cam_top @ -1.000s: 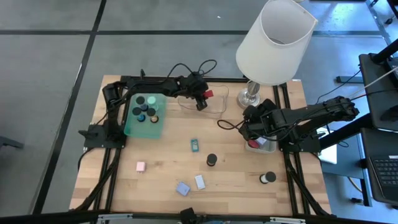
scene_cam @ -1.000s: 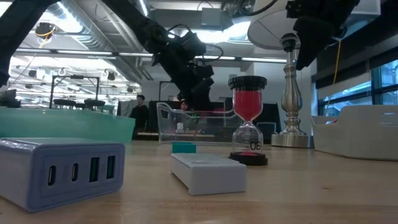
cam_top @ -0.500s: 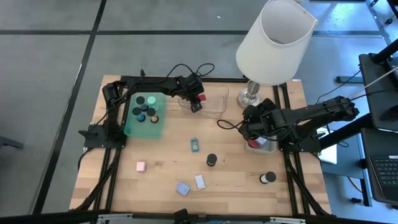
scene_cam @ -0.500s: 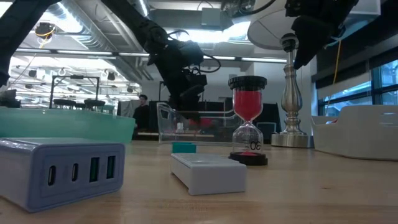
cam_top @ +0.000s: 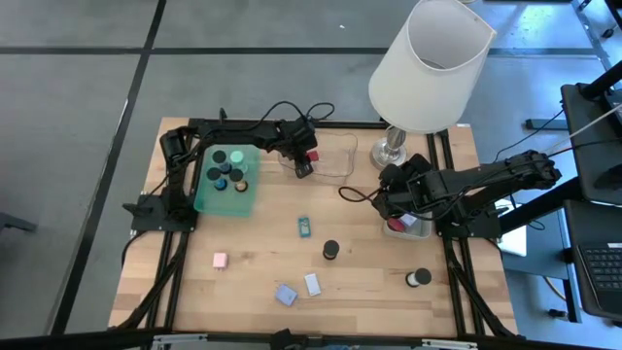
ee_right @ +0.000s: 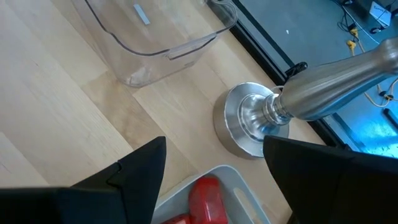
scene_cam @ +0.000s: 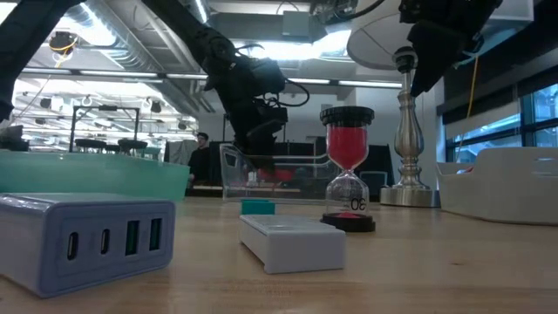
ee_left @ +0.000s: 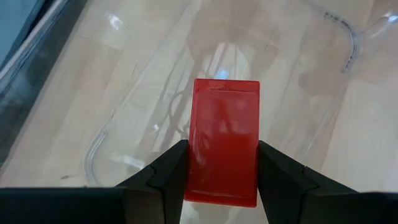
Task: Pick & Place Office items
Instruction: Put the red digital clock into the transparent bin, then put the light blue digital clock into the transparent bin
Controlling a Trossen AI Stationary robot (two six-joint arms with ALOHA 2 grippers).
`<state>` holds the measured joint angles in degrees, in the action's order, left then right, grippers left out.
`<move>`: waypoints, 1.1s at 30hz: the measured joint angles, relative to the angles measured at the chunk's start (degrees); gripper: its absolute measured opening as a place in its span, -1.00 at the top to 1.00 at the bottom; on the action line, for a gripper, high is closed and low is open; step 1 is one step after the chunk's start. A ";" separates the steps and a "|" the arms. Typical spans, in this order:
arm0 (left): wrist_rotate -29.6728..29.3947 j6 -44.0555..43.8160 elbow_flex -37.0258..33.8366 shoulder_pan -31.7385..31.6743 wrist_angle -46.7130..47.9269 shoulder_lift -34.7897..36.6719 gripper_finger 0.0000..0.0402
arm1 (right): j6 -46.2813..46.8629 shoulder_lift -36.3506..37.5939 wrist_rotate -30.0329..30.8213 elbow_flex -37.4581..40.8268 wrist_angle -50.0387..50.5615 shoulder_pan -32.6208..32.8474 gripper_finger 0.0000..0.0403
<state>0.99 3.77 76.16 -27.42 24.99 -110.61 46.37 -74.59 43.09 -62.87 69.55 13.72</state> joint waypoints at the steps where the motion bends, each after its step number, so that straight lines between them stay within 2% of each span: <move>1: 0.02 -0.06 0.00 0.00 -0.14 0.00 0.23 | -0.06 0.00 0.00 0.00 -0.07 0.00 -0.36; 19: -0.03 -0.99 -0.09 0.41 -4.44 -4.66 0.22 | -0.35 0.00 1.51 0.00 -1.24 0.00 -0.36; 26: -0.39 -0.17 -0.09 0.51 -5.03 -4.66 0.05 | -0.37 0.00 1.50 0.00 -1.24 0.00 -0.36; 33: -3.89 1.48 0.45 0.76 -4.04 -4.00 -0.12 | -0.39 0.00 1.49 0.00 -1.24 0.01 -0.36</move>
<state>-2.90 5.25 76.61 -26.65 20.95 -114.60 45.98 -74.59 44.58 -62.87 68.31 13.73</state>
